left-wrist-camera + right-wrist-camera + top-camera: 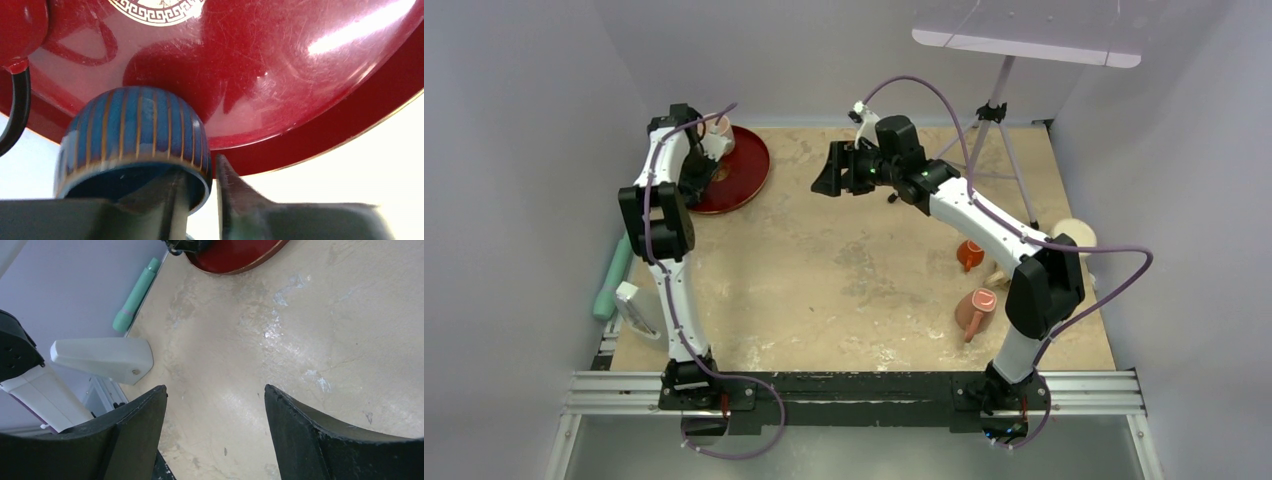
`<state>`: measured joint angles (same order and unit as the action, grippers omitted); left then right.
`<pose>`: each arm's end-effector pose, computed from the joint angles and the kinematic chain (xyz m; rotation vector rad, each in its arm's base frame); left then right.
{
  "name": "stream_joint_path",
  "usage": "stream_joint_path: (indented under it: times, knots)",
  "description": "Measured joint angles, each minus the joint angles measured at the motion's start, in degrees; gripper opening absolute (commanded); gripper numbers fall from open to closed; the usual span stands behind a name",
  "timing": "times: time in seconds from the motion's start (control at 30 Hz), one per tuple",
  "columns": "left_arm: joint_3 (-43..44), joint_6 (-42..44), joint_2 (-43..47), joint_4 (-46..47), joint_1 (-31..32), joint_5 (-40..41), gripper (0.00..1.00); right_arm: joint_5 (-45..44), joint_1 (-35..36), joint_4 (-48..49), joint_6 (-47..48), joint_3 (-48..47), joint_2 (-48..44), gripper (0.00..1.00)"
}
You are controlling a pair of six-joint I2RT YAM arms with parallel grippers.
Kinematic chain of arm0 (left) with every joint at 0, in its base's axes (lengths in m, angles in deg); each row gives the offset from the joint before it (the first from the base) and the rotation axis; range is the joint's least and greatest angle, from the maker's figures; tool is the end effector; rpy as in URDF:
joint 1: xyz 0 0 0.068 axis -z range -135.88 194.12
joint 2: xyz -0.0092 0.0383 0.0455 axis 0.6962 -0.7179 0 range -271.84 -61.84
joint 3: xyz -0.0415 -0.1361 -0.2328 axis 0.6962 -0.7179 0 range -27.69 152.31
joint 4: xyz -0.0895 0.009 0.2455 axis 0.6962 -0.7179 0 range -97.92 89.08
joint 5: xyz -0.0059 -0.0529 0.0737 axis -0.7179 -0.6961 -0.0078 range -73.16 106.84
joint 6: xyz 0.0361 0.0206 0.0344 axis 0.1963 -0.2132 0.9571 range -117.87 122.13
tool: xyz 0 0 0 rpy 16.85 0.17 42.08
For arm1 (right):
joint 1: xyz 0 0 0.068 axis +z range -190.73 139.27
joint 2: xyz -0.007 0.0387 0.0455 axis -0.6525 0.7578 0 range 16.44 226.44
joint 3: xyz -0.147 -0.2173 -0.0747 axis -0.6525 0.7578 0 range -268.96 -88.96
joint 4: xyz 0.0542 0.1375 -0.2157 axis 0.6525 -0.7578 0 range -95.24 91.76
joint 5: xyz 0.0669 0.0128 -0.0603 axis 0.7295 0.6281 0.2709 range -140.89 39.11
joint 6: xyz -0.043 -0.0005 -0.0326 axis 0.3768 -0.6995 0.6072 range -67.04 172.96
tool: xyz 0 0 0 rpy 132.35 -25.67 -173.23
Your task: Turn the mug right side up
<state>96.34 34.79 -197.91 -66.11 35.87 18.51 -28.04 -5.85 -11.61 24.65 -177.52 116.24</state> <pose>0.4813 0.0708 0.1974 0.6166 2.8736 0.1549 0.3317 0.2482 0.3401 -0.3965 2.1037 1.0793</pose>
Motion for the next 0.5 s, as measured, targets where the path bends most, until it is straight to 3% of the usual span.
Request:
stream_joint_path:
  times: [0.17,0.27,0.4,0.5]
  knots:
    - [-0.15,0.96,0.0,1.55,-0.37,-1.51,0.53,-4.87,0.0,-3.39,0.46,0.0,-0.04,0.76]
    - [-0.2,0.98,0.13,2.58,-0.37,-1.49,0.62,-14.53,-0.02,-7.54,-0.44,0.37,-0.72,0.76]
    - [-2.16,0.85,2.78,4.55,-0.35,-1.53,0.66,-28.63,-2.16,-11.5,-3.34,5.51,-5.07,0.77]
    - [-4.37,0.13,7.45,5.07,-0.31,-2.27,0.68,-34.99,-6.91,-13.94,-6.43,11.1,-8.81,0.83]
